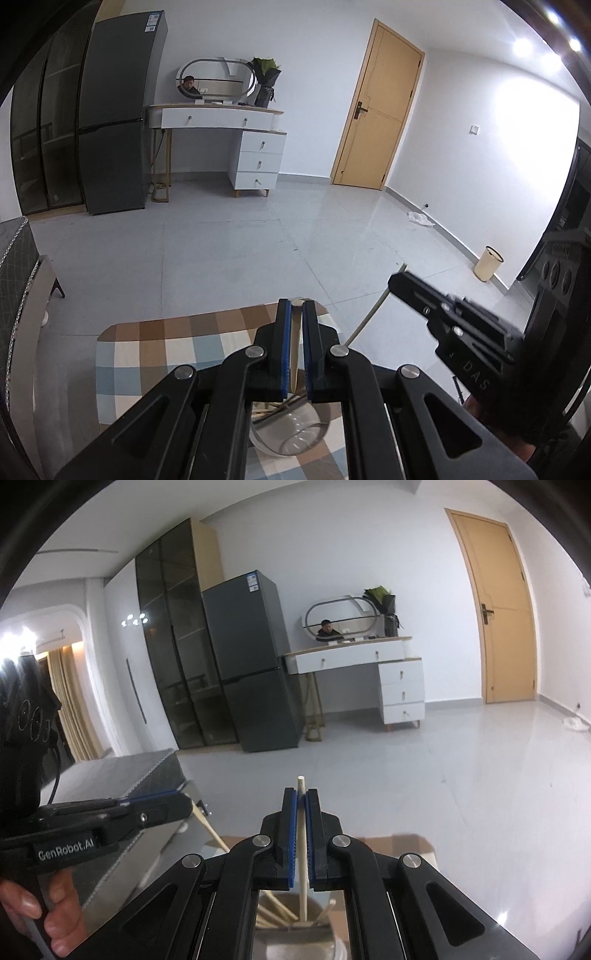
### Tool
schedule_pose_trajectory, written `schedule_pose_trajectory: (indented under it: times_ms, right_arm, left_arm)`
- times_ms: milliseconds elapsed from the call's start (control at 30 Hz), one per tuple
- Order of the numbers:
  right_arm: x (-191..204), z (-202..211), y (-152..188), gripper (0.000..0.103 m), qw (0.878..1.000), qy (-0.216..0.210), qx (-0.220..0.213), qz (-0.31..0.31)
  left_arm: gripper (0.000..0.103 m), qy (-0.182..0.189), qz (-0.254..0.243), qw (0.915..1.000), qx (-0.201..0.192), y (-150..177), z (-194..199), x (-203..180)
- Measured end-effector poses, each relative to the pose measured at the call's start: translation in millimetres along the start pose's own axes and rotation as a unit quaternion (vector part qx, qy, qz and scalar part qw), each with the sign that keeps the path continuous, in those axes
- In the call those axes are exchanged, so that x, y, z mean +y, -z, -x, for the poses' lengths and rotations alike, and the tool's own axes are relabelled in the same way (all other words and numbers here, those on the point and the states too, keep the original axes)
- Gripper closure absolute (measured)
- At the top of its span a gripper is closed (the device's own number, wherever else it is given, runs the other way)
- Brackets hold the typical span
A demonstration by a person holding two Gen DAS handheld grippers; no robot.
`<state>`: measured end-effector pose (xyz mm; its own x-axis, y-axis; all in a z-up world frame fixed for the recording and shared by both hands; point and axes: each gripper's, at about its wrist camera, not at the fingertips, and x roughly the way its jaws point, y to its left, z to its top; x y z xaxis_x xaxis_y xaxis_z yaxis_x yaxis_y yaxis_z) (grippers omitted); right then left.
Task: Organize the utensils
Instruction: 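Carry both held chopsticks up over the grey holder, then open both tools to drop the chopsticks into the holder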
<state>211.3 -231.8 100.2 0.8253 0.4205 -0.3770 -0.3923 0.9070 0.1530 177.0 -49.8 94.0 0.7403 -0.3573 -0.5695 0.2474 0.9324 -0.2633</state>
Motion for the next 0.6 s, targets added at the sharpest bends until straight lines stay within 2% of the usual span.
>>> schedule_pose_trajectory:
  times_ms: [300, 600]
  right_arm:
    - [3, -33, 10, 0.099, 0.999, -0.013, 0.025, 0.026]
    - [24, -44, 27, 0.099, 0.993, -0.015, 0.044, 0.109]
  left_arm:
    - [0.102, -0.004, 0.028, 0.9994, 0.018, 14, -13, 18]
    - [0.102, 0.001, 0.036, 0.999, 0.027, 19, -18, 19]
